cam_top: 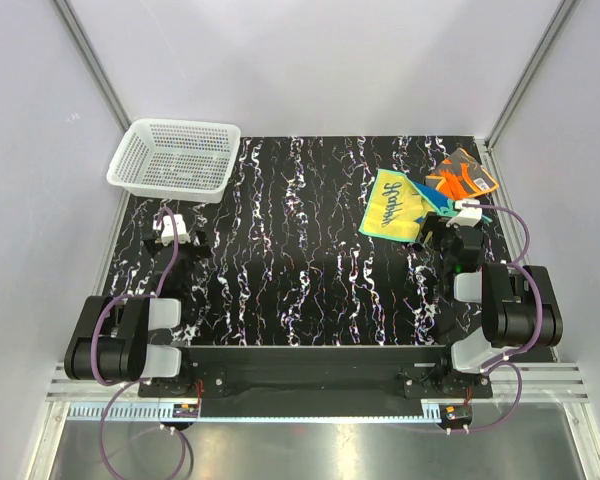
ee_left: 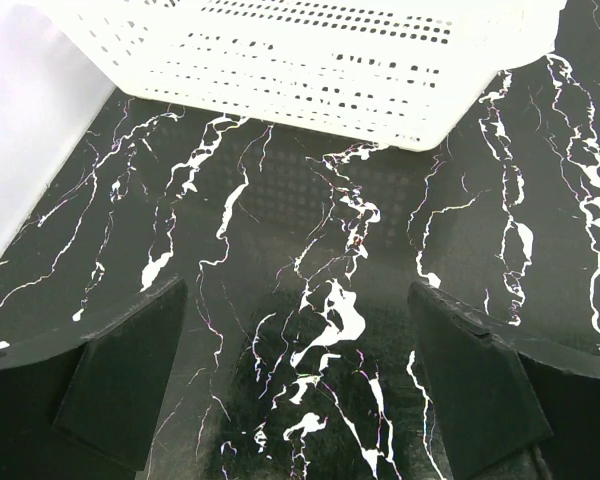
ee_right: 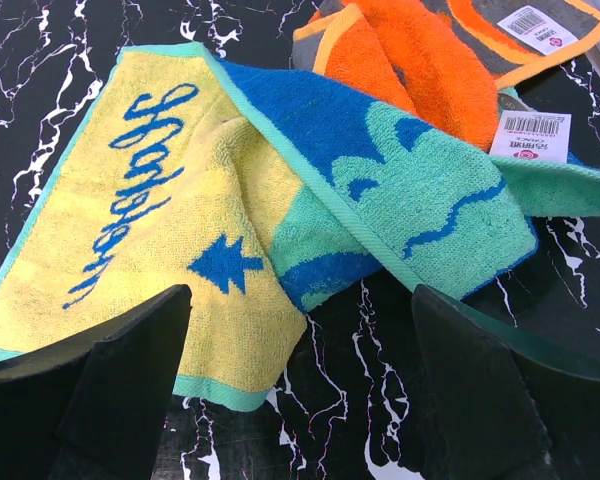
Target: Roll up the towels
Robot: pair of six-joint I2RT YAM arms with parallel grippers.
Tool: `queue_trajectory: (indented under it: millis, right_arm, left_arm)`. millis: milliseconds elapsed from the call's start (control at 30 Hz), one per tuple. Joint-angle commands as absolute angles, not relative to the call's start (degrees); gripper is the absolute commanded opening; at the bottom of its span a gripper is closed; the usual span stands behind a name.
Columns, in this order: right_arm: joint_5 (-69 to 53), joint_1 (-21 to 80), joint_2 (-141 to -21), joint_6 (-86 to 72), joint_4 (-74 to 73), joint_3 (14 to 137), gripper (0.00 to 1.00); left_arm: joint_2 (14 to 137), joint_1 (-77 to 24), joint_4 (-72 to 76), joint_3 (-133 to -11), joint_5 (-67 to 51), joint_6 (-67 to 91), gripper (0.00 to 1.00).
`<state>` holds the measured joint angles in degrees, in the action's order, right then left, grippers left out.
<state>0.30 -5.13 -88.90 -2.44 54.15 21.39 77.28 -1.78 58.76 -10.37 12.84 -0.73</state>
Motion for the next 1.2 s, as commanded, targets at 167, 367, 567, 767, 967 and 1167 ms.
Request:
queue_trajectory:
  millis: [167, 367, 567, 767, 967, 1167]
  right_arm:
    - [0.3, -4.9, -88.5, -2.4, 57.4, 22.6, 1.0]
    - [0.2, -4.9, -88.4, -2.4, 57.0, 22.9, 1.0]
    - [5.4, -3.8, -75.4, -4.5, 38.9, 29.1, 1.0]
    - [9.2, 10.2, -66.5, -1.5, 5.1, 48.8, 1.0]
    - [-6.0, 12.9, -74.9, -18.6, -13.6, 61.1, 1.0]
    - [-4.9, 14.0, -90.0, -20.2, -29.1, 74.1, 1.0]
  left_arm:
    - [76.1, -1.5, 62.3, -11.6, 12.7, -0.1, 0.99]
    - [76.1, -1.5, 62.3, -11.6, 12.7, -0.1, 0.99]
    - [76.2, -1.5, 62.4, -11.6, 12.7, -0.1, 0.99]
    - [76.1, -1.5, 62.3, -11.6, 12.7, -0.1, 0.99]
    - [76.2, -1.5, 62.3, -11.6, 12.7, -0.1, 0.99]
    - [72.0, -0.2, 55.8, -14.9, 16.1, 2.9, 0.99]
